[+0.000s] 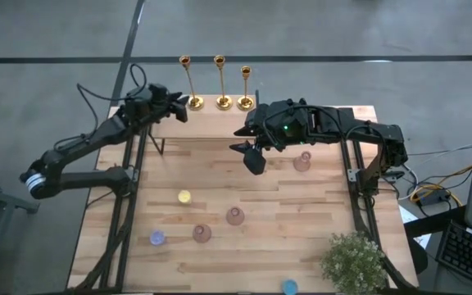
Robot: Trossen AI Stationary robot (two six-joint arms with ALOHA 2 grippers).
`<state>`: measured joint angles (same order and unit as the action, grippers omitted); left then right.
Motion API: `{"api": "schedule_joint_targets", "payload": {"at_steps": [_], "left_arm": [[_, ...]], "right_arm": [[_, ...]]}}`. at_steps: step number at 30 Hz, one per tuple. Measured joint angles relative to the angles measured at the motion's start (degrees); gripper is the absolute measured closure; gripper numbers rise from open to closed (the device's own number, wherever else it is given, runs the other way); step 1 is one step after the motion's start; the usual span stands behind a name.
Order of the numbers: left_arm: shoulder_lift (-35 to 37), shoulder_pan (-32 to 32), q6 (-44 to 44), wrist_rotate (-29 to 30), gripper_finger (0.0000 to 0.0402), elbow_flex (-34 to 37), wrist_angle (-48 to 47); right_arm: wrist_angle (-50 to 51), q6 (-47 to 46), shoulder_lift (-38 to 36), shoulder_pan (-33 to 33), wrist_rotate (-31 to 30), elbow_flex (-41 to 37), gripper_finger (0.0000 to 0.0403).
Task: Pick & Place candle stick holders
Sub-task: Put the blue scented candle on the shelf
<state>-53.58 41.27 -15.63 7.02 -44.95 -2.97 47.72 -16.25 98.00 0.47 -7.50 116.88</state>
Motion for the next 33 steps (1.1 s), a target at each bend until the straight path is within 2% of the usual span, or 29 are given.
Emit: {"api": "schedule_joint_targets", "payload": {"at_steps": [11,23,33], "left_arm": [[3.93,-7.06,-7.28,-12.65,0.0225,-0.02,1.60],[4.67,-18.42,-10.25,-13.54,0.0225,-0.02,5.89],[4.51,-21.23,-12.00,-13.09,0.0225,-0.04,9.07]], "right_arm": [[-0.02,-0.11,0.00,0.00,-0.07,0.00,0.0200],[-0.06,-2.12,0.02,0.13,-0.01,-1.17,0.0200],[-0.11,-3.53,0.11,1.74,0.14,-3.53,0.0200]]}}
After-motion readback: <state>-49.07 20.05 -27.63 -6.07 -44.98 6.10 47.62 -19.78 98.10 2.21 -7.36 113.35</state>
